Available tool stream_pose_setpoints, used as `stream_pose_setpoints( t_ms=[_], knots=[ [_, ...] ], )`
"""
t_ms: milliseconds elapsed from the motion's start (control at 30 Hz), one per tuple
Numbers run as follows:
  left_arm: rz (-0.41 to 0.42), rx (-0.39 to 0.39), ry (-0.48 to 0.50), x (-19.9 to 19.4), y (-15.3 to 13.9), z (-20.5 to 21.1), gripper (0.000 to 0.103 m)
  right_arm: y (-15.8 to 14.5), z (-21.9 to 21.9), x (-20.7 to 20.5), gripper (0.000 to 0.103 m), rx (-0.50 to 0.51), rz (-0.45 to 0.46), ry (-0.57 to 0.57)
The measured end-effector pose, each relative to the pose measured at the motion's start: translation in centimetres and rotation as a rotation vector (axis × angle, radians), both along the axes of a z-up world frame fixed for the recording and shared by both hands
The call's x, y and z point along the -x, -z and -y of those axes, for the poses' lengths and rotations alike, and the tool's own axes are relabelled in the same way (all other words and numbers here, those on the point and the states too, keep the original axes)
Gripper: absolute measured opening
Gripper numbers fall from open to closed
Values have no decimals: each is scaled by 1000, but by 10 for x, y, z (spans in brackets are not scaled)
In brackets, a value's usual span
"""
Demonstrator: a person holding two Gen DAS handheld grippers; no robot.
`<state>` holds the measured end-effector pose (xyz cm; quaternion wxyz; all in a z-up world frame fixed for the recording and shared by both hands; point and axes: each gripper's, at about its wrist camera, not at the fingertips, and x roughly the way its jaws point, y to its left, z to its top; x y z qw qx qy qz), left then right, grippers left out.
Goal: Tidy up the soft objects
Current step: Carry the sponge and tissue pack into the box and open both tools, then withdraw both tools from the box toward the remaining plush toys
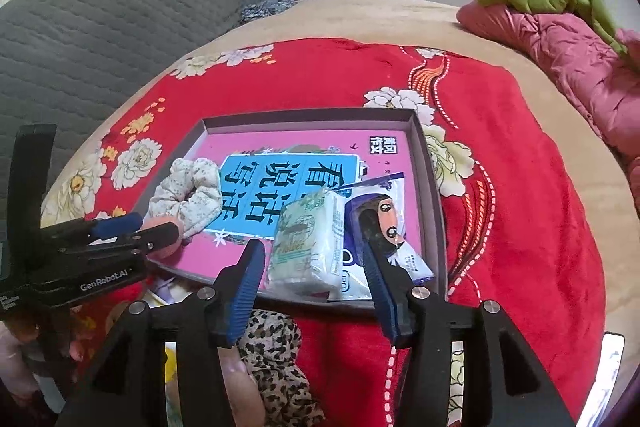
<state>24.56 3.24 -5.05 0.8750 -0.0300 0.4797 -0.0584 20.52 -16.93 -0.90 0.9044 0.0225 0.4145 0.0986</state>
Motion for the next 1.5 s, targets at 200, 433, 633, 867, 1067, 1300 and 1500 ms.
stream_pose_setpoints(
  t_ms=[200, 433, 633, 867, 1067, 1300, 1500],
  knots=[
    [13, 13, 10, 3, -5, -1, 60, -2, 1, 3, 53, -8, 2, 3],
    [31, 3, 9, 7, -10, -1, 61, -4, 0, 7, 54, -13, 5, 1],
    [50, 2, 5, 11, -16, -4, 61, -6, -1, 12, 58, -15, 7, 8],
    [70, -1, -5, 16, -22, -9, 61, -9, -1, 16, 60, -14, 12, 11],
    [87, 0, -12, 20, -27, -13, 61, -11, -1, 21, 63, -10, 18, 14],
    [103, -14, -18, 27, -32, -17, 61, -17, -3, 26, 64, -1, 33, 8],
    [114, -20, -25, 36, -37, -22, 61, -22, -5, 32, 65, 0, 41, 0]
  ],
)
